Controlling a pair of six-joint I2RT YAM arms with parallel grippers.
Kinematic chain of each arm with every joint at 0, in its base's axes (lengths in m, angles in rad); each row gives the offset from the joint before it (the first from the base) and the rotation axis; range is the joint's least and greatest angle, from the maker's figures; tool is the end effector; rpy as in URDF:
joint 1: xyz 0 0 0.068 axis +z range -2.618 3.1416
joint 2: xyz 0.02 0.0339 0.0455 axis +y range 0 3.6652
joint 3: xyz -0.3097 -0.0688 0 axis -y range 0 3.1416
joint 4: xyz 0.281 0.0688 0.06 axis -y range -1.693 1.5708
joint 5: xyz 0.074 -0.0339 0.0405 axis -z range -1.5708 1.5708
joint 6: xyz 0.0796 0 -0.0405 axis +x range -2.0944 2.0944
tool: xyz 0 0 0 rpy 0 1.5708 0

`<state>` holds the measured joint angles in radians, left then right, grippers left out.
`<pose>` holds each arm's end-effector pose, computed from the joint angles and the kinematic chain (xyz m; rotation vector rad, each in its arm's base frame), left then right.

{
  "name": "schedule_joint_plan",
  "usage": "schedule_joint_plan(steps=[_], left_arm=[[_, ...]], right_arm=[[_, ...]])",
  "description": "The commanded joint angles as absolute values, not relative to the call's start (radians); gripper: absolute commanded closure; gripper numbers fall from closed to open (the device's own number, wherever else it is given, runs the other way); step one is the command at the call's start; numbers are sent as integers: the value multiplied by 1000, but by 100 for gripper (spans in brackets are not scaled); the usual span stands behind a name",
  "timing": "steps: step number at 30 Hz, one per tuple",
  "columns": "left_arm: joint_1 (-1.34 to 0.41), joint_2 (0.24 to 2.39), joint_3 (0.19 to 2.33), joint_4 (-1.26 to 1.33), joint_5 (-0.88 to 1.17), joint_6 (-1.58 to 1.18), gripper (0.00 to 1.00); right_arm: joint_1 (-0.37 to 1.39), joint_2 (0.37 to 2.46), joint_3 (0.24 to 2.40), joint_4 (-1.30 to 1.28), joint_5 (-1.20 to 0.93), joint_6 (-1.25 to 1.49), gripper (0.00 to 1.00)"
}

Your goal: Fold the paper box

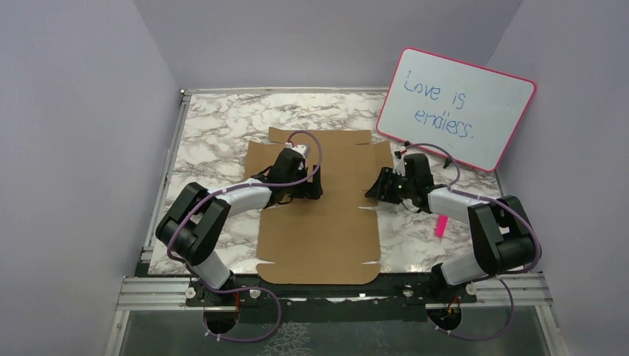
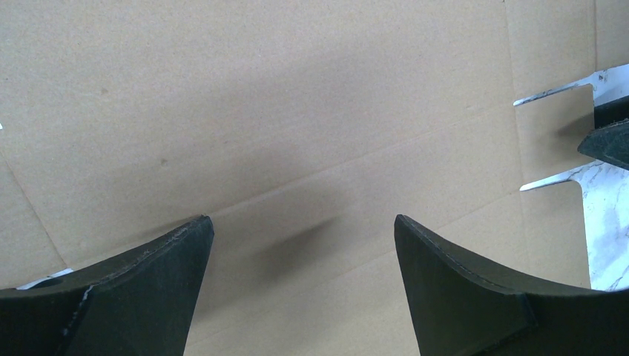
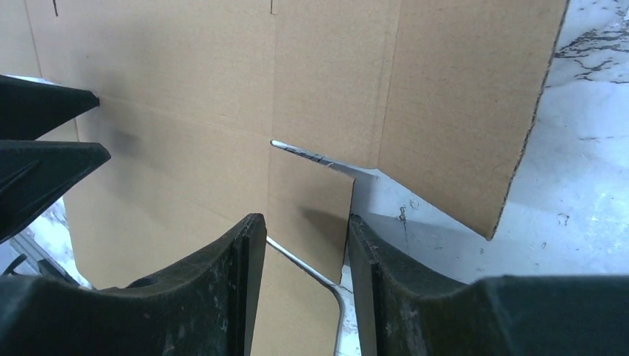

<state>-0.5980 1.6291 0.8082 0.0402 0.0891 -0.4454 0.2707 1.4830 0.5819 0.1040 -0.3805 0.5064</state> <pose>0.3120 -0.2211 0.1501 0.2305 2.4215 -0.5994 0.2982 0.1134 0.1331 0.0969 2.4482 0.8123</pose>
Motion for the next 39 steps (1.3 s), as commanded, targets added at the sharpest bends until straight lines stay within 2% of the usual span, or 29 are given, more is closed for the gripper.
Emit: schedule_joint_plan(steps=[1, 6, 12, 18, 28, 33, 39], left_arm=[[-614, 1673, 761, -23, 179, -480, 7], [-614, 1677, 761, -16, 184, -488, 7], [-614, 1680, 764, -12, 185, -489, 7], [-614, 1680, 765, -12, 187, -492, 7], [-614, 1675, 762, -12, 187, -494, 7], [-614, 1668, 759, -13, 186, -492, 7], [-609, 1640, 805, -79, 147, -457, 6]], right_arm=[[271, 1474, 587, 133, -484, 474, 54], [272, 1439, 647, 39, -477, 438, 69], [325, 1407, 721, -91, -346, 420, 77], [454, 1418, 810, -217, -115, 408, 78], [633, 1524, 923, -300, 104, 432, 78], [650, 1537, 948, -319, 141, 442, 77], [644, 1446, 920, -273, 183, 390, 71]])
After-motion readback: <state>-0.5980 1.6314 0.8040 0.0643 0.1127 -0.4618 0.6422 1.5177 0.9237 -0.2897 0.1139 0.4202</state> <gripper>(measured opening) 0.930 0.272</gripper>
